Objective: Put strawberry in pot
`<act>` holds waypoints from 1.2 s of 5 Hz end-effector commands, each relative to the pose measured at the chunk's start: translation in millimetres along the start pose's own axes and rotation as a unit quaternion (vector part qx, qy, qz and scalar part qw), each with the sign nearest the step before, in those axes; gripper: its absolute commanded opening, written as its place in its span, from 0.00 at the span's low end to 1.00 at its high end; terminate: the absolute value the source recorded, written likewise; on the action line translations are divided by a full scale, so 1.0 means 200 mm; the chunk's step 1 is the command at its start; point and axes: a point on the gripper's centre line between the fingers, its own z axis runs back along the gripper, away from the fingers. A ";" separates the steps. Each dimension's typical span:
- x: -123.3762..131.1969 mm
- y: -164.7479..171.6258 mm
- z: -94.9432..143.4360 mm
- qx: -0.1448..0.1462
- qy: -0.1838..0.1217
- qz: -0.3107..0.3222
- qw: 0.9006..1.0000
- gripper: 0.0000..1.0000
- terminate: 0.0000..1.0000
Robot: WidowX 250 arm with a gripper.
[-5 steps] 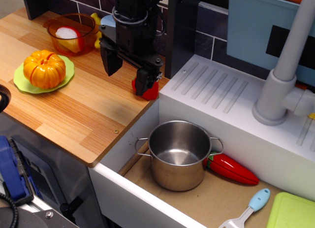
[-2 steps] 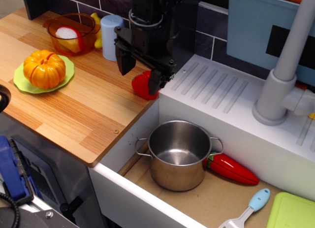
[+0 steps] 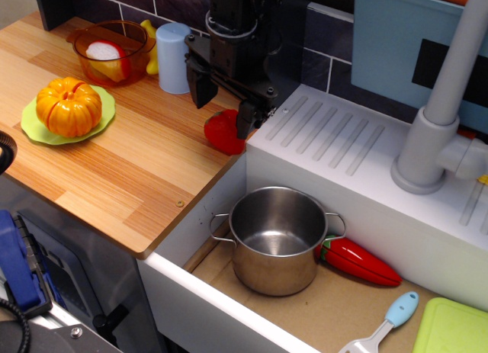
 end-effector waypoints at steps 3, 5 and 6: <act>0.02 0.05 -0.10 -0.040 -0.032 0.007 0.999 1.00 0.00; 0.01 0.06 -0.17 -0.050 -0.051 0.009 0.997 1.00 0.00; 0.03 0.07 -0.20 -0.053 -0.059 0.008 0.997 1.00 0.00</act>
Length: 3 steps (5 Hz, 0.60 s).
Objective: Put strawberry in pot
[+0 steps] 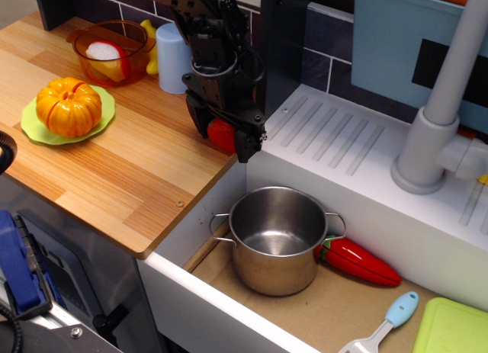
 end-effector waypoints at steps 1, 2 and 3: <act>0.04 0.00 0.01 0.009 -0.014 0.018 1.000 0.00 0.00; 0.03 -0.09 0.06 0.020 -0.007 0.038 0.999 0.00 0.00; 0.03 -0.16 0.13 0.022 0.017 0.060 0.998 0.00 0.00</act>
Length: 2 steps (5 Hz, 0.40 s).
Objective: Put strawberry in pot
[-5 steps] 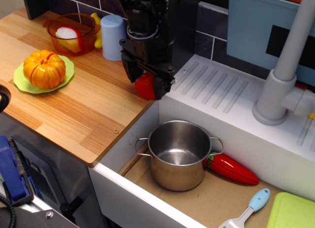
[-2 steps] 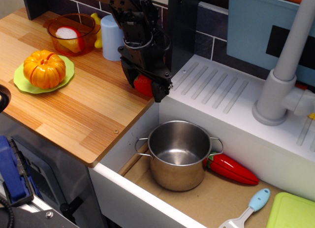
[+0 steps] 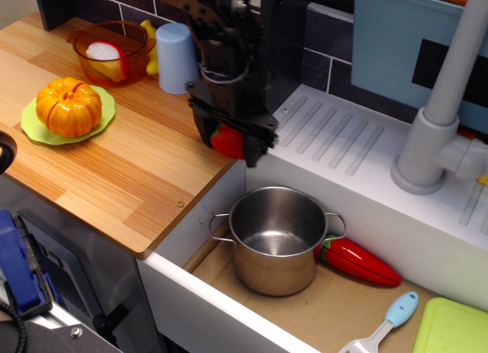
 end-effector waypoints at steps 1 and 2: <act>0.04 -0.10 0.14 0.010 -0.011 0.031 0.999 0.00 0.00; 0.03 -0.19 0.15 0.016 -0.010 0.054 0.998 0.00 0.00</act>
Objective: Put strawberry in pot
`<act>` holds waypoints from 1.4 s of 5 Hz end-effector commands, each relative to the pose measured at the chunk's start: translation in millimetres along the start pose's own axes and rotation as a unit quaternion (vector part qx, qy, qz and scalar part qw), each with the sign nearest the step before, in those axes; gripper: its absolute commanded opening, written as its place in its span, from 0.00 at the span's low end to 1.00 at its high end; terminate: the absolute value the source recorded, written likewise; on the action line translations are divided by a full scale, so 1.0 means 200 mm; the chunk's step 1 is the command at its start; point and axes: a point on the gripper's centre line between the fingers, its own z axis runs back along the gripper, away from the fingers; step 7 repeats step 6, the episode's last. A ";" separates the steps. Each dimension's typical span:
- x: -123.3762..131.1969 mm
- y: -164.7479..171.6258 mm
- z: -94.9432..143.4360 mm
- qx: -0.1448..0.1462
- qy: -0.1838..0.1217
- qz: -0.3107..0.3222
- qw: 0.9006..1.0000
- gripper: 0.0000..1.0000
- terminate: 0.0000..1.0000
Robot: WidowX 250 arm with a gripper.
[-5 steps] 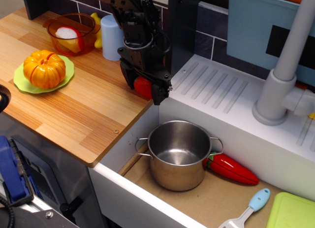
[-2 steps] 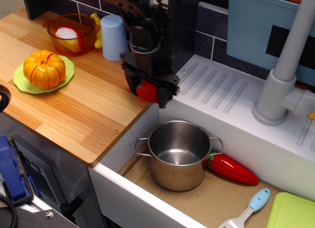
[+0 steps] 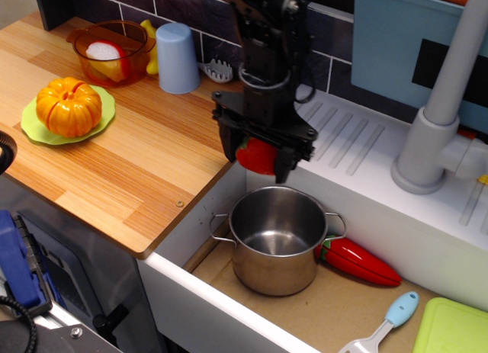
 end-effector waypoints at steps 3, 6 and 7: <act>-0.03 -0.15 0.05 0.015 -0.059 0.037 0.997 1.00 0.00; -0.03 -0.15 0.05 0.015 -0.059 0.037 0.997 1.00 1.00; -0.03 -0.15 0.05 0.015 -0.059 0.037 0.997 1.00 1.00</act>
